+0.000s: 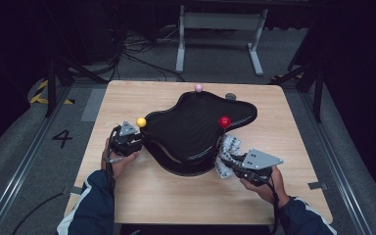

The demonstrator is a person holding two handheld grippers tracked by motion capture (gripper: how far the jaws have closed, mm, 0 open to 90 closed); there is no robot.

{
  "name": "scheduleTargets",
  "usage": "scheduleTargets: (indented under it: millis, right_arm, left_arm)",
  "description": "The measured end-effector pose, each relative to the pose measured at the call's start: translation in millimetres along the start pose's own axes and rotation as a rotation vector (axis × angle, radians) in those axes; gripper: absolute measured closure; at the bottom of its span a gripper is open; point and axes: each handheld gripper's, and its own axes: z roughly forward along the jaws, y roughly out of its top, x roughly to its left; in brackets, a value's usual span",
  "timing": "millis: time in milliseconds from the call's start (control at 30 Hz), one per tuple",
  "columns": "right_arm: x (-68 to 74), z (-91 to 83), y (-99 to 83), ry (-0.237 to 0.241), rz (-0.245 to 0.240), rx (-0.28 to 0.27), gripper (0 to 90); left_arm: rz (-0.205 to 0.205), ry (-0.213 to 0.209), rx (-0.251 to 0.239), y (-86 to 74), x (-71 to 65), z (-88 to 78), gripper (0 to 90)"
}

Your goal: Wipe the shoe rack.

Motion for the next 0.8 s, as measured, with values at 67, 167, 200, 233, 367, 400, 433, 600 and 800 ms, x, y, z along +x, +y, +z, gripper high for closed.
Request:
scheduleTargets:
  millis: [67,167,200,233,367,400,433,600,800]
  right_arm:
    - [1.9,-7.0,10.5,0.002,-0.002,-0.05,79.2]
    - [7.4,-14.4,24.9,-0.028,-0.059,-0.106,79.1]
    - [8.5,-15.9,28.2,-0.043,-0.079,-0.12,79.0]
    - [9.2,-16.5,30.2,-0.067,-0.102,-0.13,79.0]
    - [2.5,-9.3,22.5,-0.088,-0.089,-0.11,79.1]
    - [0.2,-6.0,17.9,-0.088,-0.077,-0.096,79.1]
    - [-1.4,-3.2,14.0,-0.082,-0.062,-0.084,79.1]
    - [-13.4,12.6,-12.4,-0.06,0.008,0.007,79.0]
    - [-24.3,28.4,-39.2,-0.062,0.043,0.104,79.0]
  left_arm:
    - [0.008,-0.006,0.01,0.9,-1.3,-0.3,73.6]
    - [0.02,-0.024,0.008,1.7,-3.6,1.0,73.6]
    - [0.026,-0.027,0.004,1.9,-3.5,1.6,73.6]
    - [0.02,-0.032,0.004,1.9,-4.3,2.2,73.6]
    - [0.033,-0.059,0.011,2.5,-6.6,2.7,73.6]
    - [0.04,-0.062,0.015,2.9,-7.4,2.6,73.6]
    - [0.039,-0.07,0.013,3.2,-8.9,3.3,73.6]
    - [0.058,-0.073,0.016,4.5,-10.8,4.5,73.6]
    - [0.055,-0.084,0.016,4.3,-11.6,4.8,73.7]
